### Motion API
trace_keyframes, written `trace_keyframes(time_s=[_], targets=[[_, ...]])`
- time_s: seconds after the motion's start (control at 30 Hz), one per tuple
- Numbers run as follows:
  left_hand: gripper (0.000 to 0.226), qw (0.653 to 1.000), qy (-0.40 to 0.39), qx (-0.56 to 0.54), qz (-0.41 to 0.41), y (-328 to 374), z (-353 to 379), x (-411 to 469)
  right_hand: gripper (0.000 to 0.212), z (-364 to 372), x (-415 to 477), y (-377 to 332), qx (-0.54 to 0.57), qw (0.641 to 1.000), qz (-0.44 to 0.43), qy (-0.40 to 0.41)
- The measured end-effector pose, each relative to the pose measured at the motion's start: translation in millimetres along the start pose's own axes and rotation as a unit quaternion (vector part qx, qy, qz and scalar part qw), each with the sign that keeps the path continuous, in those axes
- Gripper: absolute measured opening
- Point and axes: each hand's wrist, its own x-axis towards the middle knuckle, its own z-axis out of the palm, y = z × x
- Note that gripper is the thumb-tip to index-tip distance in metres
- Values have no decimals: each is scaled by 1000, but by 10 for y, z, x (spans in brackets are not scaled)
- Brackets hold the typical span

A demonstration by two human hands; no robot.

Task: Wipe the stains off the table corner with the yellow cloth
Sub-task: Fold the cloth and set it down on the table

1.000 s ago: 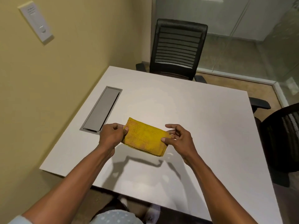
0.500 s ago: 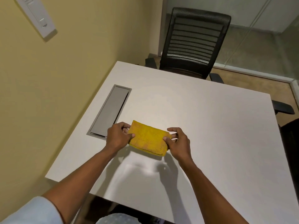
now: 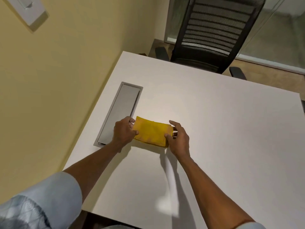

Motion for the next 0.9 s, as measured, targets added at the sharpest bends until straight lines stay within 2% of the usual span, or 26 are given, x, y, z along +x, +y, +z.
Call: trace_keyframes(time_s=[0.2,0.3,0.43,0.53,0.63,0.7,0.77,0.9], targets=[[76,995,-70,59,26,-183,131,320,44,241,283,228,-60,998,-10,-4],[79,985,-100,126,61,-237,245,380,50,301,335,332,-89,996,4,-31],[101,924,-101,332,158,-296,304,369,55,315,270,417,-148,989,-3,-19],[117,900,-118,336,252,-392,317,365,56,289,124,363,-189,981,-46,16],[132,846,-161,386,332,-475,402,379,61,321,44,344,-245,962,-118,-16],[134,819,-182,424,340,-520,468,360,66,399,31,399,-302,937,-159,-72],[132,811,-211,446,316,-587,484,315,76,492,8,487,-357,912,-164,-118],[123,794,-227,485,288,-667,422,296,89,636,-13,620,-390,895,-151,-157]])
